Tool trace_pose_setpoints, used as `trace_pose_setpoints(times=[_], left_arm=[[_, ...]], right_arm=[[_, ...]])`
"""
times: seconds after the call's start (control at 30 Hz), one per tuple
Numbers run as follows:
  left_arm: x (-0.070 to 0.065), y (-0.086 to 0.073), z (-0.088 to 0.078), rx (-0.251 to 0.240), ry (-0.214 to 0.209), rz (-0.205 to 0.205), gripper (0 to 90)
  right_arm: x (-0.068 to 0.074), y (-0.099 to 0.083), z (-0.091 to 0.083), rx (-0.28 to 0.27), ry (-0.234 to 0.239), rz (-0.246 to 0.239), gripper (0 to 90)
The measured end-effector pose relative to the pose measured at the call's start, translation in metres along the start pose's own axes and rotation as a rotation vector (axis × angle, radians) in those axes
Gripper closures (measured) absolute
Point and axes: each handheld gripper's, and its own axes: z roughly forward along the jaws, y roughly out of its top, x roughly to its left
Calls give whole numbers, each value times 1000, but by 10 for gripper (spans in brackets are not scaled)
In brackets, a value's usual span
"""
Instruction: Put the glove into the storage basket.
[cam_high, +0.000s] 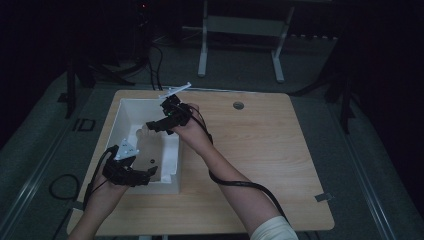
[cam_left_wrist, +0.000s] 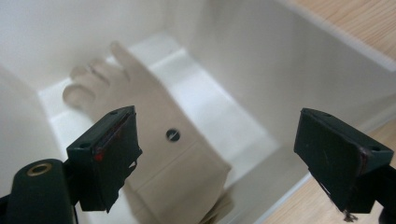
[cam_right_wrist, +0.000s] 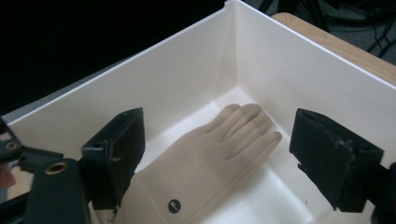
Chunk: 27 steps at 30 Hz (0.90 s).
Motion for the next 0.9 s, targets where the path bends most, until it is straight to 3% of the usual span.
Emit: trace_pose_setpoints(times=[0.2,0.3,0.43,0.57,0.9], left_arm=[[-9,13,-9,-83,-44,-24,144],[-15,19,-13,-114,-36,-7,145],[-25,28,-16,-140,-57,8,145],[-35,34,-17,-175,-66,18,145],[-59,48,-7,-185,-130,58,145]], right_arm=[[0,-5,-21,-40,11,-19,169],[-1,-7,-28,-44,6,-26,169],[-4,-14,-42,-52,-6,-40,168],[-11,-26,-58,-65,3,-17,169],[-23,-49,-93,-82,-22,-23,169]])
